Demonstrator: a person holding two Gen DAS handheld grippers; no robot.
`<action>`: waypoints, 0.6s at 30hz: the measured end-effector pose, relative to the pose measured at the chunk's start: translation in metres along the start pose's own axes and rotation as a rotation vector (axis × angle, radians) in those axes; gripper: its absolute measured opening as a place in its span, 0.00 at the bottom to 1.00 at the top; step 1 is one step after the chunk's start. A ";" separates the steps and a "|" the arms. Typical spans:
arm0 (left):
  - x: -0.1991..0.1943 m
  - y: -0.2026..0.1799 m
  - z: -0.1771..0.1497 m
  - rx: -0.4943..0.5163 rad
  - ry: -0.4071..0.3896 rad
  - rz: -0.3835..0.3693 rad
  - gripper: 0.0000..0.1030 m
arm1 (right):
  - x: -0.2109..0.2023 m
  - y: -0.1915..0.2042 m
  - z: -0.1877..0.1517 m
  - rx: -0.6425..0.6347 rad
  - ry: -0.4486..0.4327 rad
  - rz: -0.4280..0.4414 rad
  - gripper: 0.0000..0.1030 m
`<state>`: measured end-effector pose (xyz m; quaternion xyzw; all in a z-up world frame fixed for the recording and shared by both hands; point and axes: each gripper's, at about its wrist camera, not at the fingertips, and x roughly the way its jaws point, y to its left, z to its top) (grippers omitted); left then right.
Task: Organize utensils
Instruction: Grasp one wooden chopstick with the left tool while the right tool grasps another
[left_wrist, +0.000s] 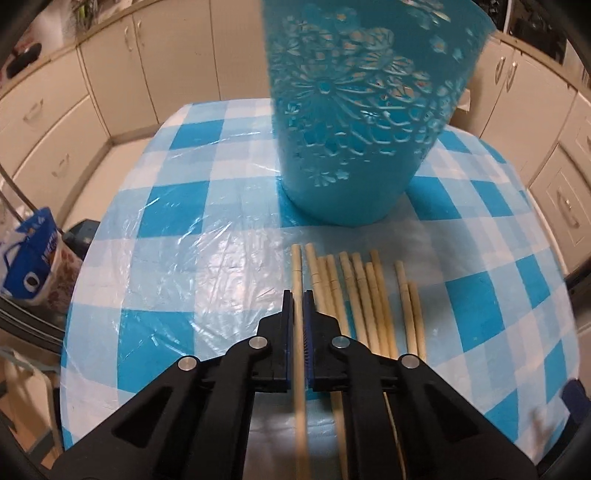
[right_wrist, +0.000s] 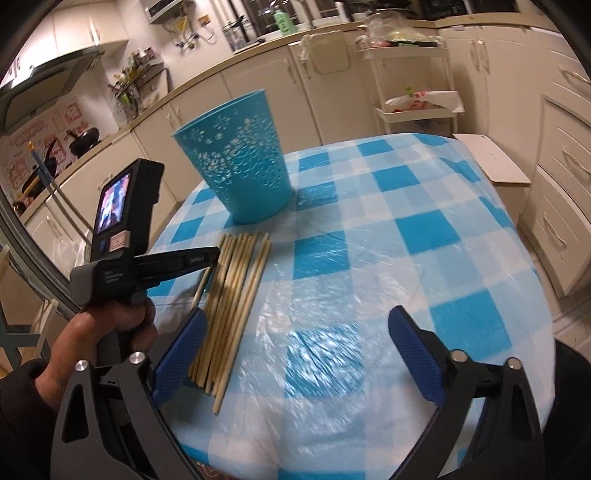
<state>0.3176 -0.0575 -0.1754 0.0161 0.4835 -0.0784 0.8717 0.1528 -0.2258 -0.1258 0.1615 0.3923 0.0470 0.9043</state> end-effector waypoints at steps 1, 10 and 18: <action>-0.001 0.004 -0.002 -0.013 -0.003 -0.002 0.05 | 0.007 0.003 0.003 -0.006 0.018 0.005 0.69; -0.010 0.036 -0.017 -0.133 -0.042 -0.067 0.05 | 0.079 0.018 0.028 -0.031 0.156 0.026 0.27; -0.009 0.045 -0.019 -0.173 -0.055 -0.116 0.05 | 0.104 0.033 0.038 -0.091 0.181 -0.032 0.26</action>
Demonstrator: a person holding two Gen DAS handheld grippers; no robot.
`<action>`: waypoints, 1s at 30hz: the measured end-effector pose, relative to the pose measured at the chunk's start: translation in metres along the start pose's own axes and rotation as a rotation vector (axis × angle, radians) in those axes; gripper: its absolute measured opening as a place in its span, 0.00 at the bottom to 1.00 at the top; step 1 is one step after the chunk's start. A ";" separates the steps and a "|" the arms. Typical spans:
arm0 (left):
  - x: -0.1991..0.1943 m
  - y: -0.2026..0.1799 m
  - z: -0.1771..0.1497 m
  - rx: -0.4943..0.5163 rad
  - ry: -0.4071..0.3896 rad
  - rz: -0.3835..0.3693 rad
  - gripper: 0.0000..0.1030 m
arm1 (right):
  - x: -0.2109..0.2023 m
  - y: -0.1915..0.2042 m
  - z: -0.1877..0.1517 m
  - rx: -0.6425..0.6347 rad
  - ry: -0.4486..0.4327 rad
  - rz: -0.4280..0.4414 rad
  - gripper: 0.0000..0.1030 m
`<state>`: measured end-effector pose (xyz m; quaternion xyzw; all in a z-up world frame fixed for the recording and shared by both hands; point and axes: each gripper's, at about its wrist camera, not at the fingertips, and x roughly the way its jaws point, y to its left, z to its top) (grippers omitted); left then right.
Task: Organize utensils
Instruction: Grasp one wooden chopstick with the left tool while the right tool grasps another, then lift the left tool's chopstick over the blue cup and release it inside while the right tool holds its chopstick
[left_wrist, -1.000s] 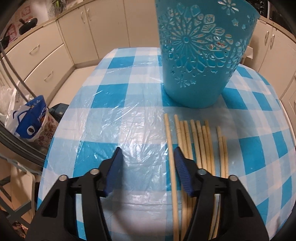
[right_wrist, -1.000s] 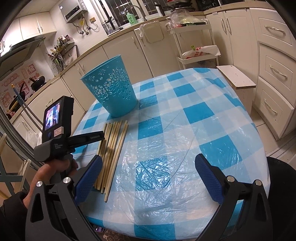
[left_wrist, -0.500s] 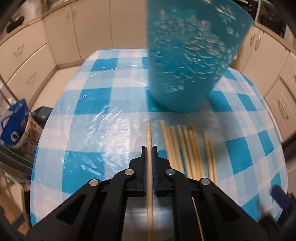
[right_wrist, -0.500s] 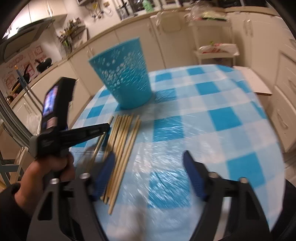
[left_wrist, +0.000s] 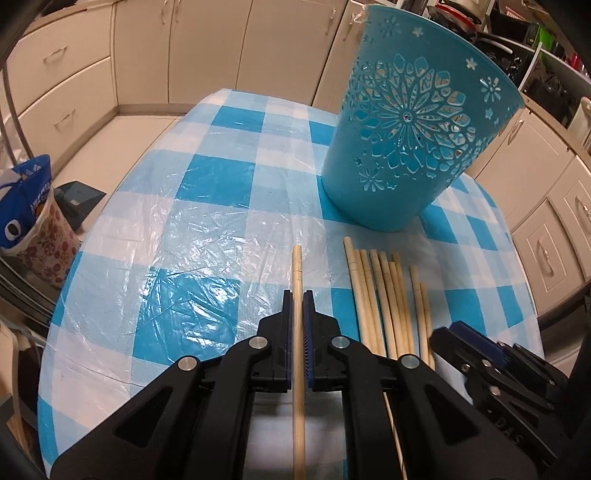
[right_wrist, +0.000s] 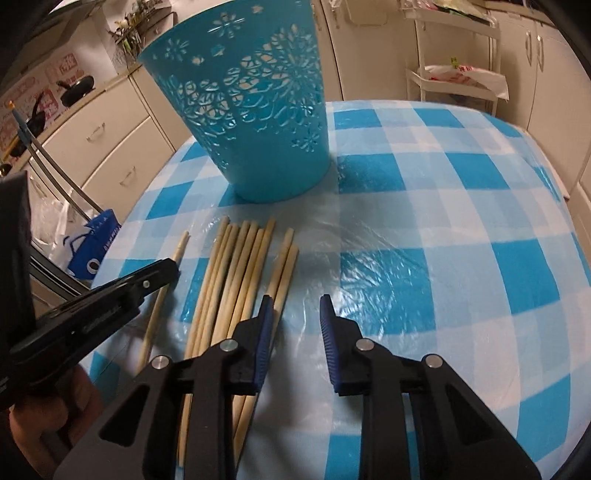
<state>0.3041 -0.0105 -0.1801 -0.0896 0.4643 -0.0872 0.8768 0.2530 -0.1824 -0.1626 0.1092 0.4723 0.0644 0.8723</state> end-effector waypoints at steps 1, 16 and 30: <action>0.000 0.000 0.000 -0.003 0.000 -0.006 0.05 | 0.001 0.002 0.001 -0.010 0.005 -0.007 0.26; -0.002 0.007 -0.002 -0.029 -0.002 -0.026 0.05 | 0.005 0.013 0.006 -0.249 0.086 -0.066 0.19; -0.001 0.003 0.001 0.005 0.017 -0.018 0.05 | 0.005 0.019 0.007 -0.275 0.142 -0.005 0.05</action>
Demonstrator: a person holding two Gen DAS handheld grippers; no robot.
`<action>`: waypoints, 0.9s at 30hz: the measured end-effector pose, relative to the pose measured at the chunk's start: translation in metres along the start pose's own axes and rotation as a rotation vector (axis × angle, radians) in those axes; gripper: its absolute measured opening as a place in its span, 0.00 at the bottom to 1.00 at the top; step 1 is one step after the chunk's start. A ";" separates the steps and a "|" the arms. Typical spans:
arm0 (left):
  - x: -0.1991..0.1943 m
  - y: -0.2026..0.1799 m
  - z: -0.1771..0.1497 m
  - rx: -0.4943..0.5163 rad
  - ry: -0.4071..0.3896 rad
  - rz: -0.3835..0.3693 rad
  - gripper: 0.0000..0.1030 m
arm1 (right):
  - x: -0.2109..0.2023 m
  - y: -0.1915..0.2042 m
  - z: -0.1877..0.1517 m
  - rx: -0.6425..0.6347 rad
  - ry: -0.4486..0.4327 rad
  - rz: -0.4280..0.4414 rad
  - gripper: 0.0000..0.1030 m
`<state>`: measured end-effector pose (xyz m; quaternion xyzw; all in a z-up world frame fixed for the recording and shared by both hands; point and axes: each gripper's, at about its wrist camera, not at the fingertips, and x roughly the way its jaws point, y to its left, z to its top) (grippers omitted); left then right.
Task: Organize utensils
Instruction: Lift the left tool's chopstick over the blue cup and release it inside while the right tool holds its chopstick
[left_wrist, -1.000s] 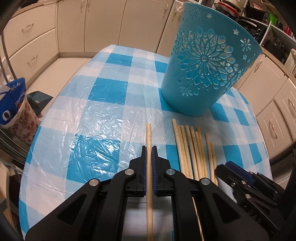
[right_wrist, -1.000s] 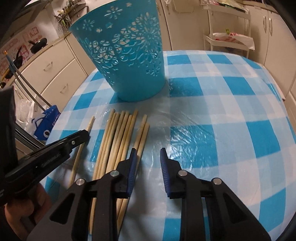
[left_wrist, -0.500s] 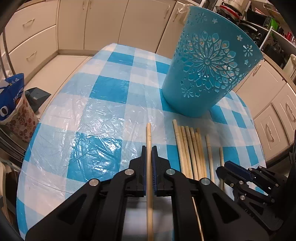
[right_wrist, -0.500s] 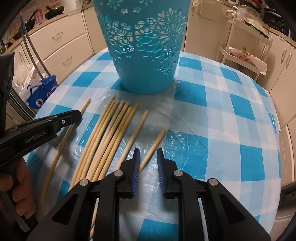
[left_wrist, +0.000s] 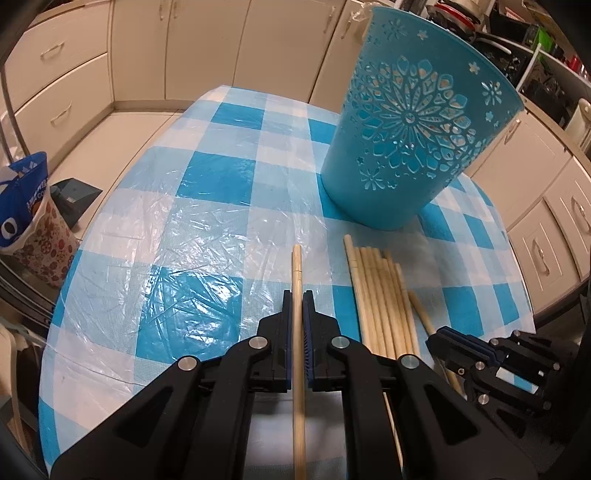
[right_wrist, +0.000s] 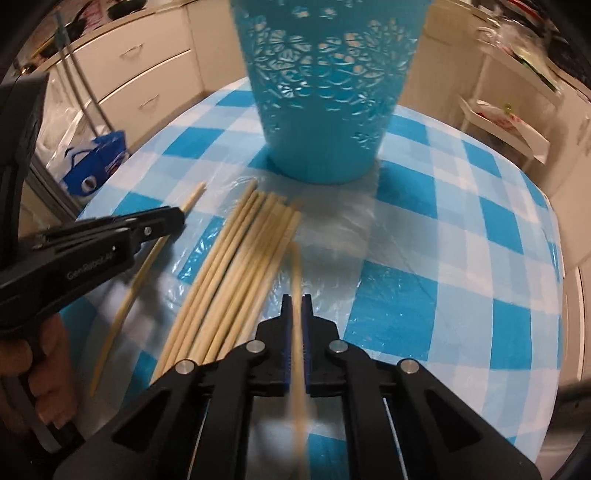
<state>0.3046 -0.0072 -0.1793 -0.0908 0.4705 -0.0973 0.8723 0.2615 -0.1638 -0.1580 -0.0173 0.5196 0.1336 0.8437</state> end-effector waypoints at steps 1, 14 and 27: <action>0.000 0.000 0.000 0.000 0.005 -0.013 0.04 | -0.001 -0.007 0.000 0.034 0.008 0.038 0.05; -0.095 -0.003 0.022 -0.024 -0.366 -0.262 0.04 | -0.037 -0.078 -0.041 0.491 -0.258 0.348 0.05; -0.141 -0.073 0.147 0.036 -0.716 -0.311 0.05 | -0.053 -0.095 -0.043 0.539 -0.389 0.365 0.05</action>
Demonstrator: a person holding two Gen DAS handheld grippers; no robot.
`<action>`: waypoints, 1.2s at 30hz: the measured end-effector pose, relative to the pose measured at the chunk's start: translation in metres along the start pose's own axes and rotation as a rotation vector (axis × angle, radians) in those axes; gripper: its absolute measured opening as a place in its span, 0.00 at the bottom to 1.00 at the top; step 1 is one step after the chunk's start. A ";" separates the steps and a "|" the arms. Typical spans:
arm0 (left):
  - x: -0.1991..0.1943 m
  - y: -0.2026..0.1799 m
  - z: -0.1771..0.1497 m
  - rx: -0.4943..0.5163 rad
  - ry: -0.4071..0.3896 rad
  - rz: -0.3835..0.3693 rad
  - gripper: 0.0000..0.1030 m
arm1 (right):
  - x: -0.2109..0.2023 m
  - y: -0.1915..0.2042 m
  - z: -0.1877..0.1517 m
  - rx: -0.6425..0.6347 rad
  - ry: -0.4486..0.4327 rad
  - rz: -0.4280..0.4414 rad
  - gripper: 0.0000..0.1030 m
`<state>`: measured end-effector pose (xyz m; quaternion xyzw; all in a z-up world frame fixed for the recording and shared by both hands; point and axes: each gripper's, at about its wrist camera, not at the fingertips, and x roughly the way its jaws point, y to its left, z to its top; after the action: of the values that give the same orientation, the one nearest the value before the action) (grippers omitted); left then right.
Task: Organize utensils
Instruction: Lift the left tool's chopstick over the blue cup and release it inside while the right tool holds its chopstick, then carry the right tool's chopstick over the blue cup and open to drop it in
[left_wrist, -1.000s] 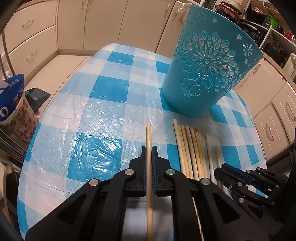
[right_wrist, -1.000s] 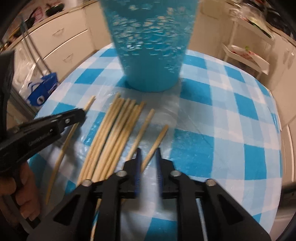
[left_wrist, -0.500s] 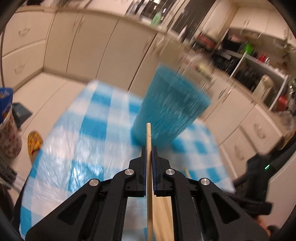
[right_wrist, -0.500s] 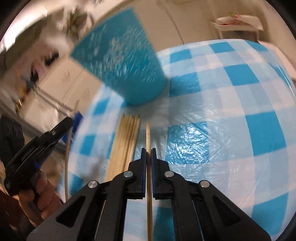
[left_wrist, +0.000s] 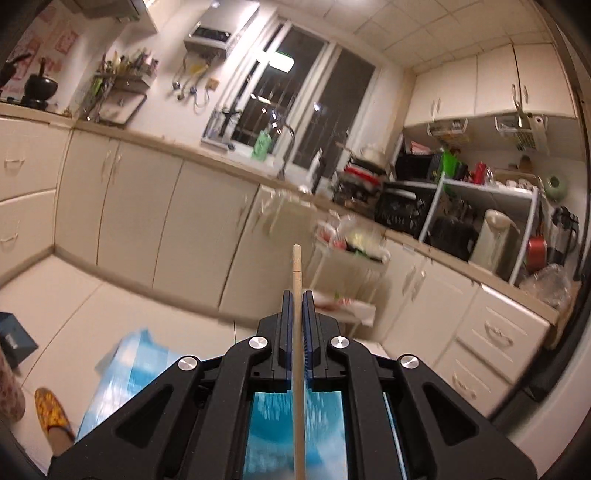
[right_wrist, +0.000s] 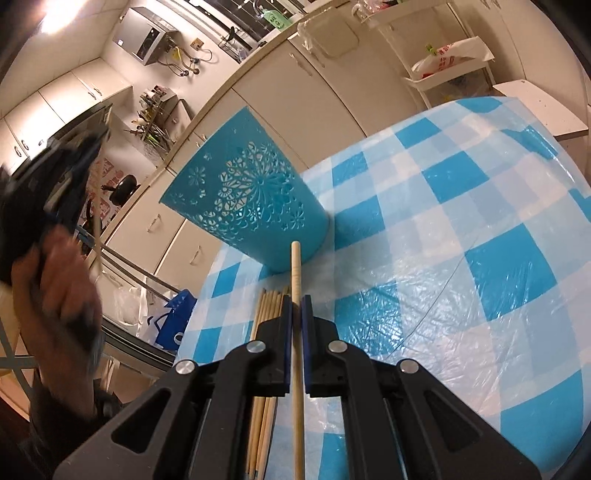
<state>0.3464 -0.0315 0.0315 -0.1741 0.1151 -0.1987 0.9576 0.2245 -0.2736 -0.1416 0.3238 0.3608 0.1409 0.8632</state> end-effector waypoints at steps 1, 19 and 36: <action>0.005 -0.001 0.004 -0.012 -0.012 0.003 0.04 | 0.000 -0.001 0.000 0.001 -0.002 0.002 0.05; 0.082 -0.005 -0.005 0.090 -0.029 0.180 0.05 | 0.009 -0.029 0.004 0.054 -0.027 0.022 0.05; 0.078 0.007 -0.050 0.132 0.167 0.262 0.22 | 0.006 -0.033 0.004 0.075 -0.032 0.037 0.06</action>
<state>0.4043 -0.0725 -0.0287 -0.0773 0.2027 -0.0930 0.9717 0.2321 -0.2975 -0.1644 0.3650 0.3461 0.1382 0.8532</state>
